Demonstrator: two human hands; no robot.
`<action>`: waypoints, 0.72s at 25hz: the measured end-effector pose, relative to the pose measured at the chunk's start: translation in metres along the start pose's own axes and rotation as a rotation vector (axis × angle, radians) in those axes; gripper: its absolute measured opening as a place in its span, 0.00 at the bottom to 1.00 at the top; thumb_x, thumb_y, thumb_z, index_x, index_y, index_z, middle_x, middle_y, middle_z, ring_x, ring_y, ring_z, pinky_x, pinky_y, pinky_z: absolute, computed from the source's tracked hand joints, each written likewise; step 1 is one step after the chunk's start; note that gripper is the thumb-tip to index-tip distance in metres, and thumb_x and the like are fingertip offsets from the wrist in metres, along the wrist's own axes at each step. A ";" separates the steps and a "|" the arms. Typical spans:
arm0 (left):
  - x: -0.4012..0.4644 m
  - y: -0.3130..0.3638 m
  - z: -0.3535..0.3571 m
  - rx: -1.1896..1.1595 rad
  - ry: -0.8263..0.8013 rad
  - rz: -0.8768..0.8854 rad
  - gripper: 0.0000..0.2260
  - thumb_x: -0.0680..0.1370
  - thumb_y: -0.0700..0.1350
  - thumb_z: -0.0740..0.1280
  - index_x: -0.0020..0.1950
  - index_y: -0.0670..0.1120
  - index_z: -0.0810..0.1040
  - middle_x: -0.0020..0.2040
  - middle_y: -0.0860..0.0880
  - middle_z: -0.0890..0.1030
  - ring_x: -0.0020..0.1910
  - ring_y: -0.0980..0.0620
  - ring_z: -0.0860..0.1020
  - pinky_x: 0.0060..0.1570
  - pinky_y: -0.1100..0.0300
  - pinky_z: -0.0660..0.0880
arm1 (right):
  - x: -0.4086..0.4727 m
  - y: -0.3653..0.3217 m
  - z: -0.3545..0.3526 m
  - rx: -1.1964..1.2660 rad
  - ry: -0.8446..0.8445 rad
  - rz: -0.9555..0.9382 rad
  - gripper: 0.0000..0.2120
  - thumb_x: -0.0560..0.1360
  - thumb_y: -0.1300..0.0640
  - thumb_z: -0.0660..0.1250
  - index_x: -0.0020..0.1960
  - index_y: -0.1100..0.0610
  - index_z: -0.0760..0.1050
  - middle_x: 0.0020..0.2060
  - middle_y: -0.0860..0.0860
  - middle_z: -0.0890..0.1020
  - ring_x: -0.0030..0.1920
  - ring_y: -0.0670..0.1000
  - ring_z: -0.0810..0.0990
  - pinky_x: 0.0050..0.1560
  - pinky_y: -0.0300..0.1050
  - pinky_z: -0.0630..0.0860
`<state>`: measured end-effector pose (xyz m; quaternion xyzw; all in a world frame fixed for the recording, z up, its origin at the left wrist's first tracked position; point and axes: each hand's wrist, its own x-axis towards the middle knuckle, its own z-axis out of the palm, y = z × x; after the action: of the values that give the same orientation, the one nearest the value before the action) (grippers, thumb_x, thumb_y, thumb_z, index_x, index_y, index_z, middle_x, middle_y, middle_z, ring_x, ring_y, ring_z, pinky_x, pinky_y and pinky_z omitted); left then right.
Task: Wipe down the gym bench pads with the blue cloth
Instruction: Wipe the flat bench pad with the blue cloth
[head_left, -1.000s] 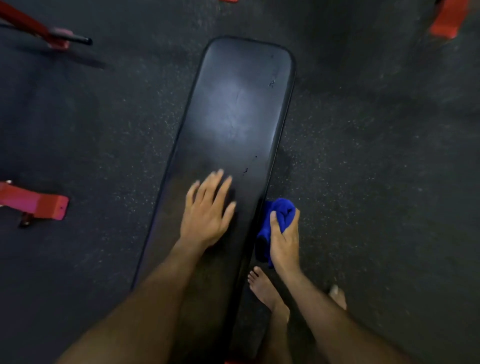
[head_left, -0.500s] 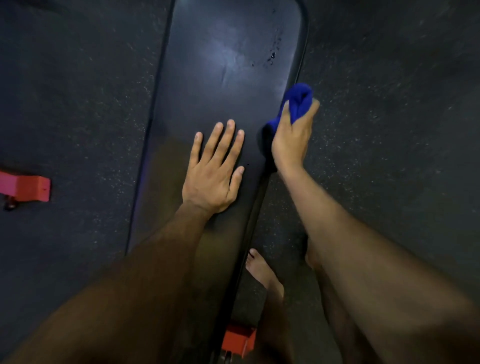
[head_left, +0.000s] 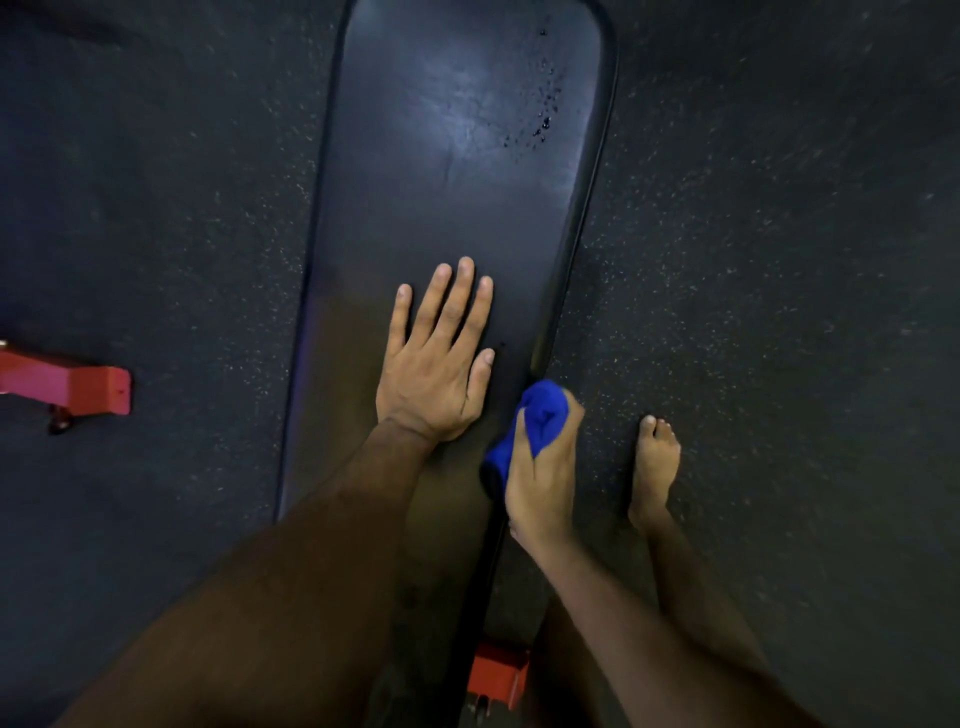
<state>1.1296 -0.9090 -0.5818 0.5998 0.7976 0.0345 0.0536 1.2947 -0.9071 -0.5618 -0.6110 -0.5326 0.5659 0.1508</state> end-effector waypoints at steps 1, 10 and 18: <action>0.000 0.001 0.000 0.000 -0.002 0.001 0.29 0.84 0.55 0.48 0.84 0.46 0.54 0.84 0.44 0.54 0.83 0.45 0.51 0.80 0.40 0.49 | 0.022 -0.010 0.000 0.006 0.016 -0.016 0.18 0.81 0.51 0.61 0.69 0.54 0.65 0.64 0.51 0.75 0.63 0.51 0.75 0.67 0.47 0.70; -0.001 0.001 -0.001 0.006 0.005 -0.001 0.29 0.84 0.55 0.49 0.84 0.45 0.55 0.84 0.43 0.54 0.83 0.45 0.52 0.80 0.39 0.50 | 0.153 -0.076 0.000 0.036 0.157 -0.186 0.18 0.80 0.52 0.62 0.67 0.59 0.67 0.62 0.56 0.76 0.62 0.53 0.75 0.65 0.53 0.70; -0.001 0.002 -0.001 0.000 0.004 -0.009 0.30 0.83 0.54 0.52 0.84 0.45 0.55 0.84 0.43 0.54 0.83 0.45 0.51 0.80 0.40 0.49 | -0.020 0.004 -0.001 0.014 0.029 0.025 0.18 0.80 0.59 0.64 0.68 0.52 0.65 0.62 0.54 0.76 0.64 0.53 0.76 0.68 0.47 0.70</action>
<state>1.1317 -0.9094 -0.5802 0.5960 0.8005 0.0354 0.0523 1.3020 -0.9242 -0.5544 -0.6248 -0.5188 0.5623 0.1558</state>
